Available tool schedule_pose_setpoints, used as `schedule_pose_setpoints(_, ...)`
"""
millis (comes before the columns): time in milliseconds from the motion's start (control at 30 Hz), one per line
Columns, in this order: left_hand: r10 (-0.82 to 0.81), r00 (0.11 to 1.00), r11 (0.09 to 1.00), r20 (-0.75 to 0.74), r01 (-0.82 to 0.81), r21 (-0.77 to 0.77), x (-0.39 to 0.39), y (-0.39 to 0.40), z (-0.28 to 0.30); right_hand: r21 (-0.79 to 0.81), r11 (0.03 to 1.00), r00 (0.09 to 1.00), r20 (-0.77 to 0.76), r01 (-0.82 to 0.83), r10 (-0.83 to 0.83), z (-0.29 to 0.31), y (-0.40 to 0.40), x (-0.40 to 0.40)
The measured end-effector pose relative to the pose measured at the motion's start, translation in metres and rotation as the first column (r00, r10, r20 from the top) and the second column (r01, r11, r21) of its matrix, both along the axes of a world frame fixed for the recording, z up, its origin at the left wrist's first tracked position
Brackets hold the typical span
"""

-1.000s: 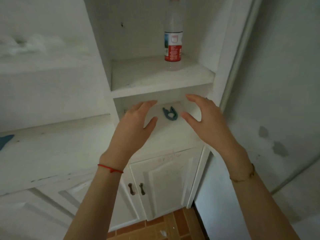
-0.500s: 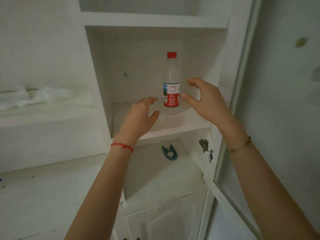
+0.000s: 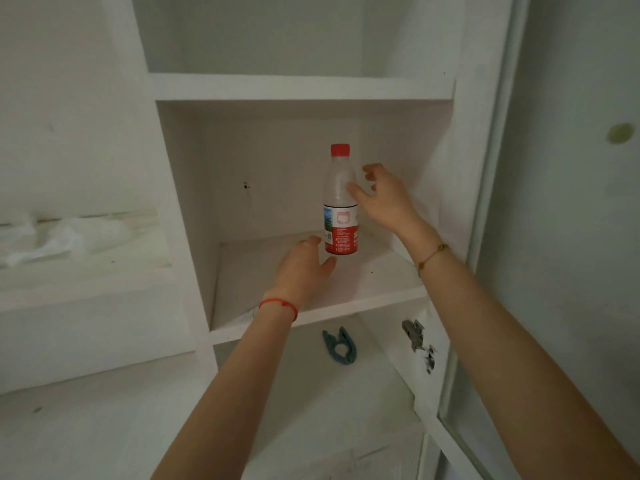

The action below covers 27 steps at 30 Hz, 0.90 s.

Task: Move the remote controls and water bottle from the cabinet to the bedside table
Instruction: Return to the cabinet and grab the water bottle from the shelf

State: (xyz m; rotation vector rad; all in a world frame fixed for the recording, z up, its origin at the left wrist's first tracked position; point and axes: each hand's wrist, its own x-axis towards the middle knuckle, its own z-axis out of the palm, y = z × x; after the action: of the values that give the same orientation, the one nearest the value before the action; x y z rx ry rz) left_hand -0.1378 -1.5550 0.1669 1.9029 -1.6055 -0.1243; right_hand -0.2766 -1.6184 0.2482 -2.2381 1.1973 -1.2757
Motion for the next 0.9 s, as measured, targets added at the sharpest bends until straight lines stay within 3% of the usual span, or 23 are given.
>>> schedule_pose_setpoints(333,-0.009,1.0,0.997,0.0,0.009,0.073,-0.005,-0.012,-0.002,0.067,0.991,0.992,0.062,-0.113,0.109,0.003,-0.016,0.014)
schedule_pose_setpoints(567,-0.021,0.998,0.996,-0.059,0.026,0.085,-0.011,-0.001,0.002,0.014,0.994,0.992,0.077,-0.104,0.102,0.004,-0.009,0.009)
schedule_pose_setpoints(733,-0.032,0.982,0.998,-0.185,0.04,0.038,-0.015,0.016,0.001,-0.038,0.997,0.979,0.192,-0.064,0.07,0.009,0.012,-0.001)
schedule_pose_setpoints(900,-0.037,0.884,0.997,-0.466,0.061,0.036,-0.01,0.03,-0.006,-0.04,0.996,0.968,0.237,-0.075,0.082,0.013,0.04,-0.012)
